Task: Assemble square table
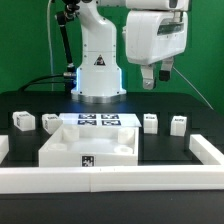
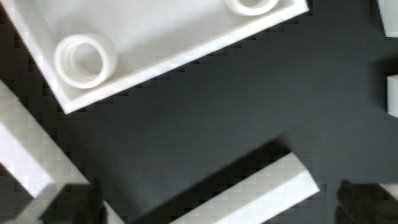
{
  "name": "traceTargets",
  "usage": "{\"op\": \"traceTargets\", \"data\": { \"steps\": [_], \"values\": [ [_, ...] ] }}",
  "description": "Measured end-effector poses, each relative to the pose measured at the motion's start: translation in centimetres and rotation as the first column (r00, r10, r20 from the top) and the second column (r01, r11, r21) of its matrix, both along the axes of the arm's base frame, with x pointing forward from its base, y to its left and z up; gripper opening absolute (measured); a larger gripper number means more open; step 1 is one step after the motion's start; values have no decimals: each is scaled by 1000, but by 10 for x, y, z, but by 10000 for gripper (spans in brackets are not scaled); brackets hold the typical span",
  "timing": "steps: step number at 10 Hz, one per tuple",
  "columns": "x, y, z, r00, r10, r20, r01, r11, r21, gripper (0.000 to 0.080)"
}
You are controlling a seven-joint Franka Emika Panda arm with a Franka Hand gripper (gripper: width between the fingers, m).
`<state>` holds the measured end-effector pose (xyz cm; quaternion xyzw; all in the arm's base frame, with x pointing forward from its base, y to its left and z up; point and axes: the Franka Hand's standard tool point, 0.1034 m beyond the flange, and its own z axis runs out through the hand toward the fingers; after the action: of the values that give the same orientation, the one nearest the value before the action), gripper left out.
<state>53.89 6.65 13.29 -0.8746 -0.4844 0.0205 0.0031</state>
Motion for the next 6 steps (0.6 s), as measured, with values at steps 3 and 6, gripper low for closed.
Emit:
{"op": "traceTargets", "data": {
  "steps": [3, 6],
  "values": [
    [0, 0, 0, 1000, 6, -1, -6, 1000, 1, 649],
    [0, -2, -2, 1000, 27, -3, -27, 1000, 2, 649]
  ]
}}
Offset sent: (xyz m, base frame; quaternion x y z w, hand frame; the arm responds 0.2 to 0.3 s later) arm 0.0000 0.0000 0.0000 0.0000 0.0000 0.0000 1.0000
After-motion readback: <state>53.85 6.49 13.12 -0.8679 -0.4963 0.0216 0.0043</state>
